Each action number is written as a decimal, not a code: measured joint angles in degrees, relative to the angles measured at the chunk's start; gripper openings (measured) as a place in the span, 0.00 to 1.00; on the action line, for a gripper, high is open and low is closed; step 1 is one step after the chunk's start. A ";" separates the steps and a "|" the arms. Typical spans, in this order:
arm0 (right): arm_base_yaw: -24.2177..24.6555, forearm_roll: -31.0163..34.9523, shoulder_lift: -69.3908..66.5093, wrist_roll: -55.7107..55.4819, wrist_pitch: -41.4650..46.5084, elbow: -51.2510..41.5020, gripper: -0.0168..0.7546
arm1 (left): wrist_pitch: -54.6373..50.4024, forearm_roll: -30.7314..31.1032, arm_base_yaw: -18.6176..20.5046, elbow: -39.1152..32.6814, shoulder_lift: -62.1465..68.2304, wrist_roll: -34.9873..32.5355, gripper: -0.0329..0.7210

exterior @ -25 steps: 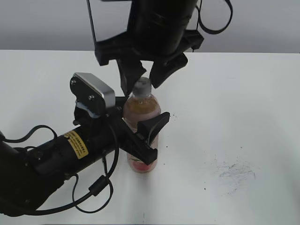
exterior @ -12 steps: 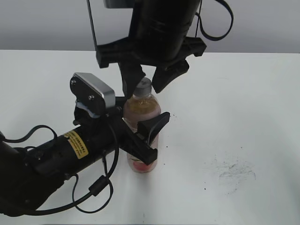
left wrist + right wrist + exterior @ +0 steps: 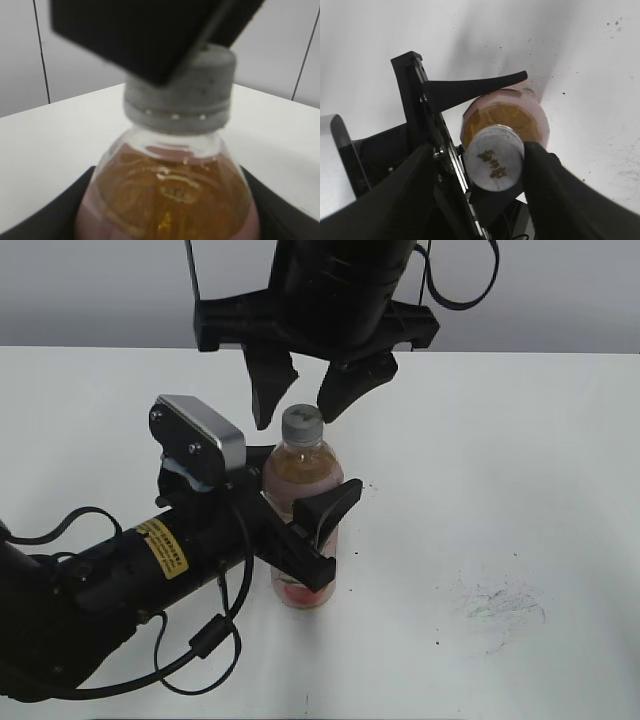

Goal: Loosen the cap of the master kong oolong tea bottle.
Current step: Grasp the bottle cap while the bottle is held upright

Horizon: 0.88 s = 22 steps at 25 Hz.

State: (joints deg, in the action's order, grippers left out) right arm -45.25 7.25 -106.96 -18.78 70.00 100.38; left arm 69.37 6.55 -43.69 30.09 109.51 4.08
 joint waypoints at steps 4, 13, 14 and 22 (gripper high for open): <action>0.00 0.02 0.00 0.22 0.00 0.00 0.55 | 0.00 0.00 0.00 0.00 0.00 0.00 0.64; 0.11 0.21 0.00 1.82 0.10 -0.76 0.54 | 0.00 0.00 0.00 0.00 0.00 0.00 0.64; 0.11 0.21 0.00 1.87 0.10 -0.76 0.54 | 0.00 0.00 0.00 0.00 0.00 0.00 0.64; 0.29 -0.36 0.00 3.71 0.36 -0.87 0.37 | 0.04 0.00 0.00 0.00 0.00 0.00 0.64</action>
State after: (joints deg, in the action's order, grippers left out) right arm -44.95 6.89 -106.96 -15.07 70.36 99.50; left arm 69.42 6.55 -43.69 30.09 109.51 4.08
